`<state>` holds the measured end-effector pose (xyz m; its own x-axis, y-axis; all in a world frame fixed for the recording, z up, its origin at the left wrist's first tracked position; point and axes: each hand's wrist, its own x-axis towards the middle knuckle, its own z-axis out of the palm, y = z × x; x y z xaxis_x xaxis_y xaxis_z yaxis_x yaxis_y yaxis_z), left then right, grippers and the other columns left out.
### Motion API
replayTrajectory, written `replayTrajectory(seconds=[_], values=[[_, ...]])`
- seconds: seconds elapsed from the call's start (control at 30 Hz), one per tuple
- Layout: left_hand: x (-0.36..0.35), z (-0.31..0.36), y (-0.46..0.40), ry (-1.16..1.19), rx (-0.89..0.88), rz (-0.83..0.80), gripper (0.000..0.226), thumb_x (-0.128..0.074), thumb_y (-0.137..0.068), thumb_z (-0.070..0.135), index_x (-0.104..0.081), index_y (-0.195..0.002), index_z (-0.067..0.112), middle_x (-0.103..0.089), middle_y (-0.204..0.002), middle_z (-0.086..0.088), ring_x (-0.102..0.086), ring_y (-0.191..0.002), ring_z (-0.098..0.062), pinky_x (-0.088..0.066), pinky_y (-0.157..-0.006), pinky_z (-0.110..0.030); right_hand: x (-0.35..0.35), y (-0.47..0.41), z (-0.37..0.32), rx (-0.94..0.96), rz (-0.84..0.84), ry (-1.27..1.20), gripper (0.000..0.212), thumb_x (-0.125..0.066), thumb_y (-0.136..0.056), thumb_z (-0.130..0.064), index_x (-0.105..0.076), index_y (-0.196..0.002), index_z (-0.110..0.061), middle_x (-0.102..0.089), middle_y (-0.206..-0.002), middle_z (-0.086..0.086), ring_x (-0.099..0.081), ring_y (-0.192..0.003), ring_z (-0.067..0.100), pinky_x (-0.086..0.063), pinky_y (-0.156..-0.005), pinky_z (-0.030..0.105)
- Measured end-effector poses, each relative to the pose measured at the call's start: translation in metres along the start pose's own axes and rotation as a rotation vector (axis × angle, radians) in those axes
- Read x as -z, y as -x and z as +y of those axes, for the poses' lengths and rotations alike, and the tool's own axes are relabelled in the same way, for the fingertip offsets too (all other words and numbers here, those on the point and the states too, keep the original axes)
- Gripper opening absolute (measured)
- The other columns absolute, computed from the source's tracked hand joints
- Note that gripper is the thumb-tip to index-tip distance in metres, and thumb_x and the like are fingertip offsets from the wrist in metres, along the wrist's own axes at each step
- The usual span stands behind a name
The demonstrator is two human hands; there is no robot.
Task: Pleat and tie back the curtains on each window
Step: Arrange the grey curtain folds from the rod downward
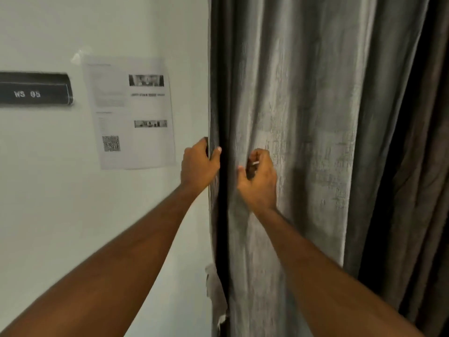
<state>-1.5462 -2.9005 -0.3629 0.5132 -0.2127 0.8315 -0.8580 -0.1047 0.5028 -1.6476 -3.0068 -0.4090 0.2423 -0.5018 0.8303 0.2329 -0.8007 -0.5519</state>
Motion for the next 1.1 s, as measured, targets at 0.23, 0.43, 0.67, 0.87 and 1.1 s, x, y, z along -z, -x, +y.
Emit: replayTrajectory(seconds=[0.23, 0.43, 0.67, 0.87, 1.1], values=[[0.045, 0.097, -0.171, -0.083, -0.223, 0.185, 0.018, -0.062, -0.096, 0.036, -0.061, -0.088, 0.019, -0.067, -0.078, -0.002, -0.065, -0.074, -0.025, -0.051, -0.067, -0.036, 0.012, -0.165, -0.102, 0.244, 0.12, 0.145, 0.043, -0.071, -0.089, -0.031, -0.049, -0.124, -0.022, -0.055, -0.119, -0.004, -0.058, -0.102, 0.014, -0.056, -0.087, 0.041], [0.075, 0.162, -0.263, -0.177, -0.338, 0.312, 0.033, -0.064, -0.096, 0.034, -0.066, -0.121, 0.012, -0.073, -0.105, -0.009, -0.07, -0.093, -0.028, -0.059, -0.086, -0.044, 0.026, -0.272, -0.175, 0.259, 0.177, 0.232, 0.051, -0.07, -0.091, -0.035, -0.044, -0.132, -0.019, -0.056, -0.127, 0.003, -0.058, -0.114, 0.023, -0.052, -0.097, 0.045], [0.085, 0.194, -0.322, -0.156, -0.317, 0.405, 0.033, -0.065, -0.097, 0.032, -0.067, -0.121, 0.01, -0.073, -0.111, -0.011, -0.07, -0.098, -0.031, -0.058, -0.091, -0.043, 0.045, -0.349, -0.206, 0.293, 0.191, 0.309, 0.066, -0.07, -0.091, -0.043, -0.038, -0.141, -0.015, -0.056, -0.135, 0.01, -0.058, -0.122, 0.032, -0.05, -0.099, 0.047], [0.087, 0.194, -0.345, -0.15, -0.425, 0.454, 0.024, -0.06, -0.099, 0.032, -0.071, -0.091, 0.012, -0.072, -0.082, -0.005, -0.068, -0.074, -0.024, -0.06, -0.078, -0.043, 0.052, -0.397, -0.209, 0.297, 0.139, 0.238, 0.052, -0.059, -0.098, -0.032, -0.04, -0.143, -0.013, -0.06, -0.128, 0.014, -0.06, -0.112, 0.033, -0.052, -0.092, 0.045], [0.109, 0.179, -0.363, -0.213, -0.462, 0.412, 0.031, -0.058, -0.097, 0.017, -0.064, -0.066, 0.019, -0.063, -0.061, -0.001, -0.06, -0.06, -0.021, -0.045, -0.06, -0.032, -0.011, -0.407, -0.261, 0.42, -0.044, 0.012, 0.023, -0.05, -0.093, -0.008, -0.066, -0.11, -0.01, -0.068, -0.117, 0.017, -0.061, -0.111, 0.036, -0.045, -0.085, 0.031]])
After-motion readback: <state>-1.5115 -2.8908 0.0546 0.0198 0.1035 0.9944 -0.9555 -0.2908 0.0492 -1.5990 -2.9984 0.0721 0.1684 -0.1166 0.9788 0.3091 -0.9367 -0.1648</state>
